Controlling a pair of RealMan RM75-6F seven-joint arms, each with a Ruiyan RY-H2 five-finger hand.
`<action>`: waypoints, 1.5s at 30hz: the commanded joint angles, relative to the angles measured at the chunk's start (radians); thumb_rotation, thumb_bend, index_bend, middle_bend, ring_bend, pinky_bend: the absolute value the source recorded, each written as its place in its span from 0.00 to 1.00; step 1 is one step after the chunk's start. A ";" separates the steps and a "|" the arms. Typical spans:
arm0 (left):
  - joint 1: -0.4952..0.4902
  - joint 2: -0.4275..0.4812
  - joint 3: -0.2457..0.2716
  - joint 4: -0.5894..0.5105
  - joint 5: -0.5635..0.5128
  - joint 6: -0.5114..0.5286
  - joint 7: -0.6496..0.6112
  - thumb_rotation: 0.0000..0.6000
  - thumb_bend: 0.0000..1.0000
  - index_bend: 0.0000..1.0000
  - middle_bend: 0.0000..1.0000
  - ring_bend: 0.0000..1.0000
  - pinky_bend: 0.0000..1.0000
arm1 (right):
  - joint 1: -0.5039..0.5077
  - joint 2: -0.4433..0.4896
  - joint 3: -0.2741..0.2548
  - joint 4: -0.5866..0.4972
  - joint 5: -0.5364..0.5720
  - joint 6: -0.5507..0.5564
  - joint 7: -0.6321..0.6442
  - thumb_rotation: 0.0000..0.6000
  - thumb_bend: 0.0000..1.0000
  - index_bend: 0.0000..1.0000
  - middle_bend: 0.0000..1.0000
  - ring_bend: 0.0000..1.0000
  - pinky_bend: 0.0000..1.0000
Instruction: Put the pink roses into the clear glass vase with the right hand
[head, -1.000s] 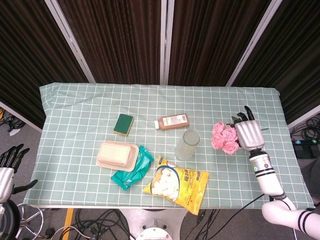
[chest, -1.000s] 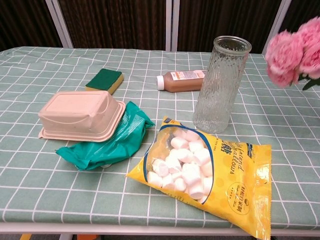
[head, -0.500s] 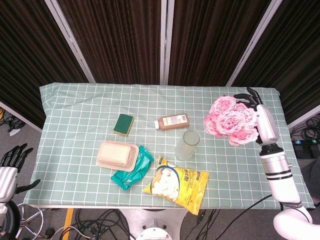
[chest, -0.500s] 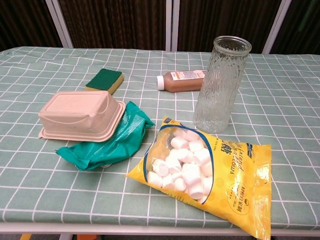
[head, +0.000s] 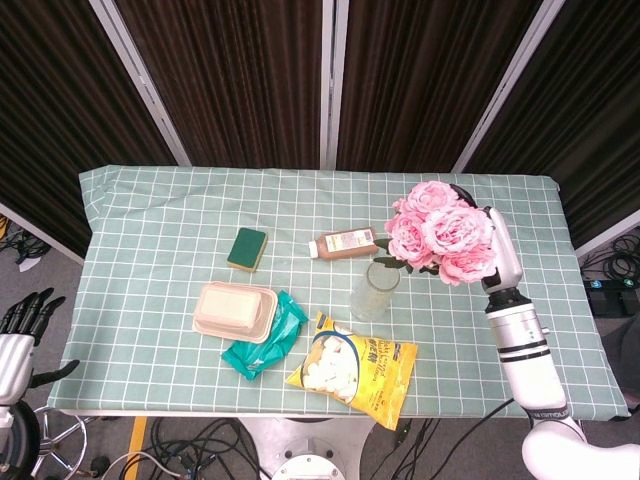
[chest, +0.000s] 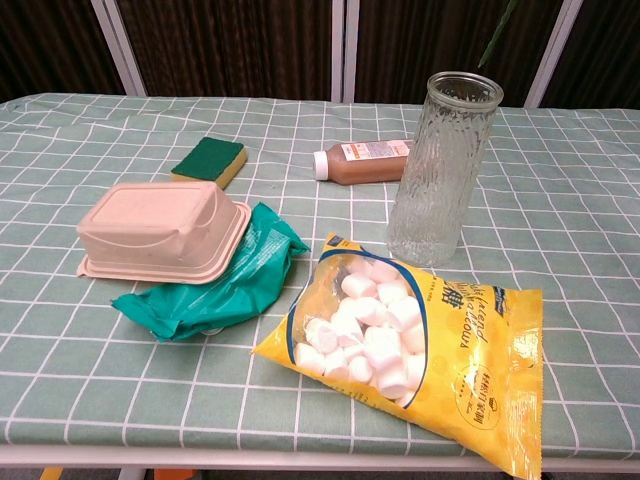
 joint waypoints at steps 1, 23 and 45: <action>0.000 0.000 0.000 -0.002 0.001 0.001 0.001 1.00 0.06 0.11 0.02 0.00 0.11 | 0.015 -0.022 -0.012 0.007 0.021 -0.011 -0.017 1.00 0.12 0.77 0.59 0.23 0.06; 0.010 -0.004 -0.002 0.041 -0.014 0.004 -0.041 1.00 0.06 0.11 0.02 0.00 0.11 | 0.076 -0.214 -0.115 0.324 -0.199 -0.269 0.220 1.00 0.00 0.20 0.21 0.00 0.00; 0.003 0.002 -0.005 0.006 0.001 0.014 -0.026 1.00 0.06 0.11 0.02 0.00 0.11 | -0.308 -0.112 -0.394 0.391 -0.435 0.239 -0.533 1.00 0.00 0.00 0.00 0.00 0.00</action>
